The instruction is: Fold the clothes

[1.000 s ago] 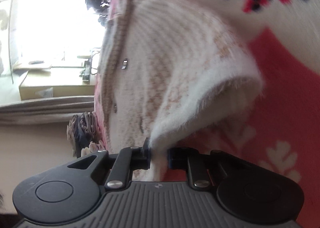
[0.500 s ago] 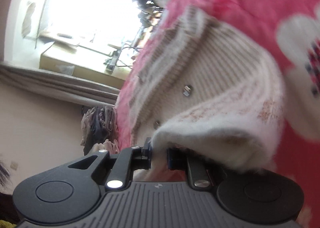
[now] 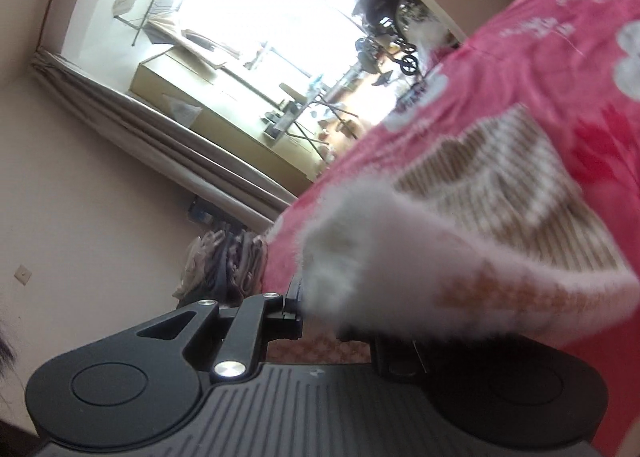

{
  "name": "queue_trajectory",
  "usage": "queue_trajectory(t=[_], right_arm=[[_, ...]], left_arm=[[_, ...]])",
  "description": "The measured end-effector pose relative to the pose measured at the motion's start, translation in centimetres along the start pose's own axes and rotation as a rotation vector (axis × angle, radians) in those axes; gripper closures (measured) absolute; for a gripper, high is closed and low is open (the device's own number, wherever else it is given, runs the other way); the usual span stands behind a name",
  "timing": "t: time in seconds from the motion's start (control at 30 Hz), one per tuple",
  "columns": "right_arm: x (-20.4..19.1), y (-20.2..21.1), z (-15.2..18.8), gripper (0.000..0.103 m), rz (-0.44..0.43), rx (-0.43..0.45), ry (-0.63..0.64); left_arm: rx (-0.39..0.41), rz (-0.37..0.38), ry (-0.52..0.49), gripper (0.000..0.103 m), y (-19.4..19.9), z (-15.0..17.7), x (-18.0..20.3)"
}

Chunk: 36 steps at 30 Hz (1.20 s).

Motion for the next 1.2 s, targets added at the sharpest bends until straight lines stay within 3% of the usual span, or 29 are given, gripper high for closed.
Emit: queue_trajectory(t=[0.4, 0.6, 0.7, 0.77, 0.83, 0.87, 0.9, 0.93, 1.07, 1.2], right_arm=[[-2.0, -9.6, -9.4, 0.087, -0.008, 0.021, 0.066], [4.2, -17.2, -11.9, 0.087, 0.074, -0.047, -0.107], [7.5, -21.0, -13.0, 0.083, 0.119, -0.085, -0.205], [9.8, -23.5, -13.7, 0.074, 0.150, -0.111, -0.271], [11.7, -25.6, -14.4, 0.069, 0.159, -0.126, -0.340], [11.7, -25.1, -14.8, 0.064, 0.110, -0.103, -0.375], [11.5, -24.4, -15.2, 0.049, 0.069, -0.074, -0.384], [11.2, -23.5, -15.6, 0.042, 0.038, -0.046, -0.378], [11.2, -19.5, -17.3, 0.041, -0.024, 0.055, -0.387], [11.9, -15.3, -17.7, 0.040, -0.036, 0.120, -0.386]], left_arm=[[0.134, -0.080, 0.039, 0.098, -6.7, -7.4, -6.8], [0.078, -0.217, 0.085, 0.097, -12.7, -7.3, -12.9], [-0.037, -0.301, 0.192, 0.094, -16.1, -4.7, -16.8], [-0.069, -0.303, 0.328, 0.093, -17.2, -3.0, -19.1], [-0.046, -0.273, 0.434, 0.091, -17.1, -2.4, -20.2], [-0.025, -0.253, 0.482, 0.087, -16.8, -2.3, -20.6], [-0.008, -0.232, 0.522, 0.083, -16.6, -2.3, -21.0], [0.006, -0.212, 0.552, 0.081, -16.4, -2.4, -21.1], [0.092, -0.119, 0.698, 0.071, -15.3, -3.3, -22.0], [0.203, -0.086, 0.799, 0.068, -13.9, -4.7, -22.8]])
Point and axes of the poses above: each gripper's, at about its wrist camera, not at the fingertips, and y roughly against the way its jaws point, x to its right, z to its underside, the point moved 9 cm from there along -y, roughly the way its jaws point, and after that the axes turned 13 degrees about -y, right-handed, at the moved point
